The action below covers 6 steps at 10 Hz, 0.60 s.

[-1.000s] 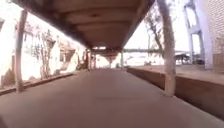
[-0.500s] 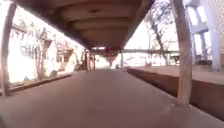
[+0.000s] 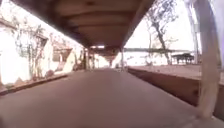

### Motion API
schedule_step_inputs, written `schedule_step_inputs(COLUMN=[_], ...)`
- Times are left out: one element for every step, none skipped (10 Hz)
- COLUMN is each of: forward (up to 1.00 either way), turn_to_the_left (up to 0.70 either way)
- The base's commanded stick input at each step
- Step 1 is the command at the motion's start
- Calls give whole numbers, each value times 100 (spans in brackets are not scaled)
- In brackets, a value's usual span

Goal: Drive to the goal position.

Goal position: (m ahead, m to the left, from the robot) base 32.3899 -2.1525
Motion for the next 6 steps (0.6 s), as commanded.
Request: schedule_step_inputs(forward=[85, 85, 85, 85, 85, 85], turn_to_the_left=[0, 0, 0, 0, 0, 0])
